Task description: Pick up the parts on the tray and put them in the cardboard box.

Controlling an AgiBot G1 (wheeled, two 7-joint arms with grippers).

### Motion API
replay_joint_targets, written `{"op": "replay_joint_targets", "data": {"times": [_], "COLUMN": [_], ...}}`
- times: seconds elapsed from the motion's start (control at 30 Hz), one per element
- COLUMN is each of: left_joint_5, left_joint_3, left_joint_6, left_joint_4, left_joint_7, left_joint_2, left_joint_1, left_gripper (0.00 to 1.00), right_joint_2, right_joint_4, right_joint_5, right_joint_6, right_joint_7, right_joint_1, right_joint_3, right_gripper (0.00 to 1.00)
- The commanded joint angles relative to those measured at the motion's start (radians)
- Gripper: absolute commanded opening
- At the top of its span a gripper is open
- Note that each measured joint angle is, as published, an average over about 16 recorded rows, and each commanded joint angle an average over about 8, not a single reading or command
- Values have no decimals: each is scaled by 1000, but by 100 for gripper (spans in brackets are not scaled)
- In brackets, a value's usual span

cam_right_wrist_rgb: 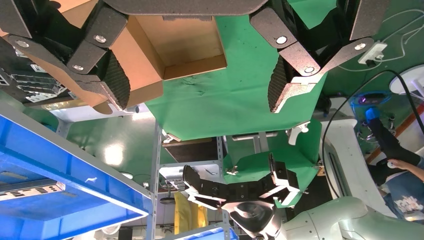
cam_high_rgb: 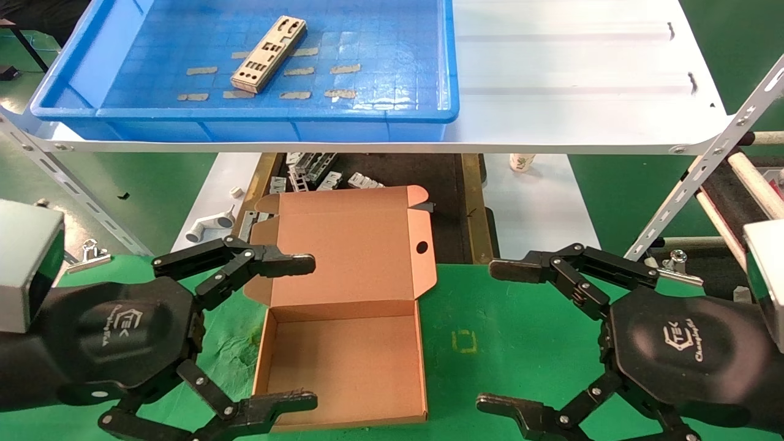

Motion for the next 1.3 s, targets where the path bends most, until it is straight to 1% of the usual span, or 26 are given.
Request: {"op": "replay_joint_targets", "data": {"times": [0.03,0.47,0.5,0.53,0.73,0.77,0.8,0.9,1.07,1.17,1.3], "left_joint_5": [0,0,0,0,2,4,7,21,80,151,285], "left_joint_3": [0,0,0,0,-2,-3,-4,-8,-5,15,61], "left_joint_6": [0,0,0,0,-13,-24,-38,-109,-278,-385,-522], "left_joint_4": [0,0,0,0,6,9,13,27,52,81,150], "left_joint_7": [0,0,0,0,-1,-4,-8,-23,-58,-75,-86], "left_joint_2": [0,0,0,0,2,5,9,29,89,130,187], "left_joint_1": [0,0,0,0,-2,-4,-7,-27,-95,-156,-256], "left_gripper": [100,100,100,100,100,100,100,100,100,100,100], "right_joint_2": [0,0,0,0,0,0,0,0,0,0,0], "right_joint_4": [0,0,0,0,0,0,0,0,0,0,0], "right_joint_5": [0,0,0,0,0,0,0,0,0,0,0], "right_joint_6": [0,0,0,0,0,0,0,0,0,0,0], "right_joint_7": [0,0,0,0,0,0,0,0,0,0,0], "right_joint_1": [0,0,0,0,0,0,0,0,0,0,0], "right_joint_3": [0,0,0,0,0,0,0,0,0,0,0], "right_gripper": [100,100,93,84,9,3,0,0,0,0,0]}}
